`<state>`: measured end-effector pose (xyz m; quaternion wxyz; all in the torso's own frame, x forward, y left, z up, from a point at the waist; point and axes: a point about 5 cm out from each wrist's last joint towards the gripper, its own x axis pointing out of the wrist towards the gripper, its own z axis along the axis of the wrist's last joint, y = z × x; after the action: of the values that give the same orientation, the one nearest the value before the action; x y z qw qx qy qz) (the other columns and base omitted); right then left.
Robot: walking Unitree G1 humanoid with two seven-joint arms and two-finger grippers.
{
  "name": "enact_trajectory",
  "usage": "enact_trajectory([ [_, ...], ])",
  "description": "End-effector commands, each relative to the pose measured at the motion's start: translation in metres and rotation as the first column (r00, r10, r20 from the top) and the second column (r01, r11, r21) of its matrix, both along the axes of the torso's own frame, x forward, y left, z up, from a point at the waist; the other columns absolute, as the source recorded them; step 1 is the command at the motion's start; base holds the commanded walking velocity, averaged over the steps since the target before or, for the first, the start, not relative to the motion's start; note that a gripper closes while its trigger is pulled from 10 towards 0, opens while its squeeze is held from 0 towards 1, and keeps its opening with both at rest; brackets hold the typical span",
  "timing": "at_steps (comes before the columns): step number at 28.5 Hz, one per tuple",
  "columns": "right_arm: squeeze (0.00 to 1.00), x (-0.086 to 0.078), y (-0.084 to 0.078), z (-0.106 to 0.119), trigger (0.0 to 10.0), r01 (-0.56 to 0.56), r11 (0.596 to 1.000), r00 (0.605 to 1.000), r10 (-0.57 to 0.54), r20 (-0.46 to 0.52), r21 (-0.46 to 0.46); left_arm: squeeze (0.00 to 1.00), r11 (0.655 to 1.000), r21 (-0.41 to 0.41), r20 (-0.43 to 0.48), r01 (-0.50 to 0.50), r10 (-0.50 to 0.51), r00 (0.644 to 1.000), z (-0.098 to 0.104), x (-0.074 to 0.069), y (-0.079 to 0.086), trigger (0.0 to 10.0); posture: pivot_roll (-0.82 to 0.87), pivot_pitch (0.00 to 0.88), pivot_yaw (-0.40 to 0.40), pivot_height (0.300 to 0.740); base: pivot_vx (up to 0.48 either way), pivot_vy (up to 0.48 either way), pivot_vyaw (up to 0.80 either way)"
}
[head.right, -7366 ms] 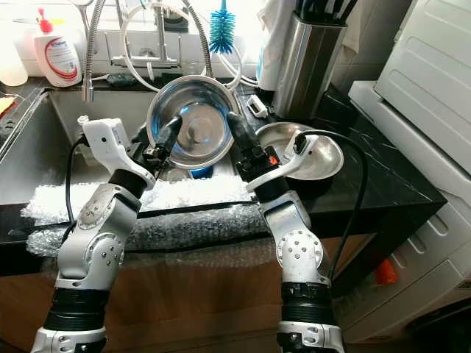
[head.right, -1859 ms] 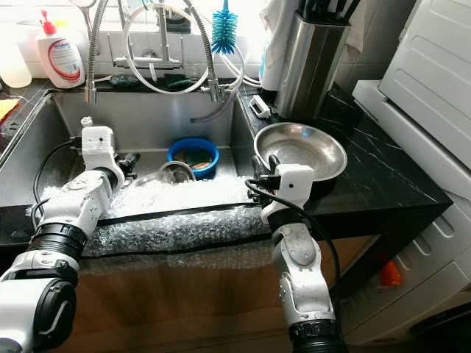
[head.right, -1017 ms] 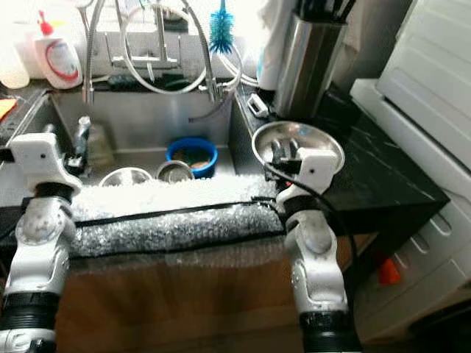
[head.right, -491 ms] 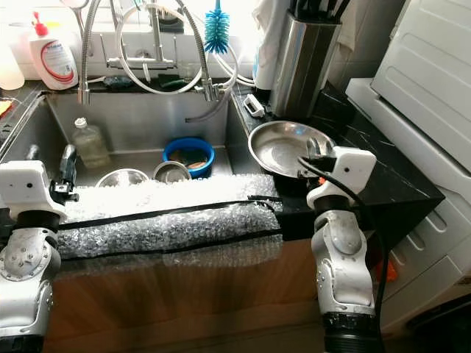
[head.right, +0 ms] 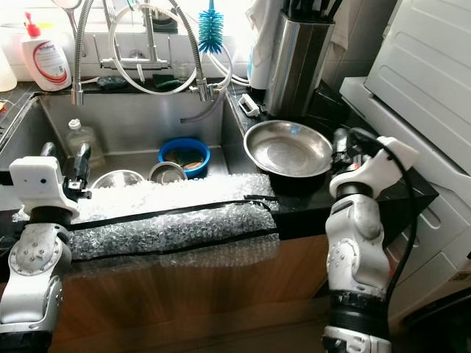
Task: Kitchen organization
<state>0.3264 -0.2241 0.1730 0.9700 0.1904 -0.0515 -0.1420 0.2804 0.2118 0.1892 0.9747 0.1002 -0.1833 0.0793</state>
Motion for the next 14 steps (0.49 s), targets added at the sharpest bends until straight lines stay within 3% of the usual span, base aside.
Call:
enact_trajectory([
  [1,0.0,0.003,-0.006,-0.007,10.0,0.03,0.999,0.998,-0.027,-0.058,0.042,0.0,1.0,0.017,0.01,0.014,-0.014,1.0,0.005,0.001,-0.003,10.0,0.0,0.0,-0.084,0.74,0.0,0.0,0.0],
  [4,0.0,0.012,-0.016,-0.014,10.0,0.067,0.994,0.985,-0.051,-0.167,0.09,0.0,1.0,0.021,0.005,0.019,-0.019,1.0,0.006,0.001,-0.004,10.0,0.0,0.0,-0.085,0.74,0.0,0.0,0.0],
  [14,0.0,0.032,-0.005,-0.009,10.0,0.02,0.985,0.979,0.016,-0.204,0.172,0.0,1.0,0.021,0.014,0.021,-0.022,1.0,0.009,0.002,-0.005,10.0,0.01,0.0,-0.088,0.74,0.0,0.0,0.0],
])
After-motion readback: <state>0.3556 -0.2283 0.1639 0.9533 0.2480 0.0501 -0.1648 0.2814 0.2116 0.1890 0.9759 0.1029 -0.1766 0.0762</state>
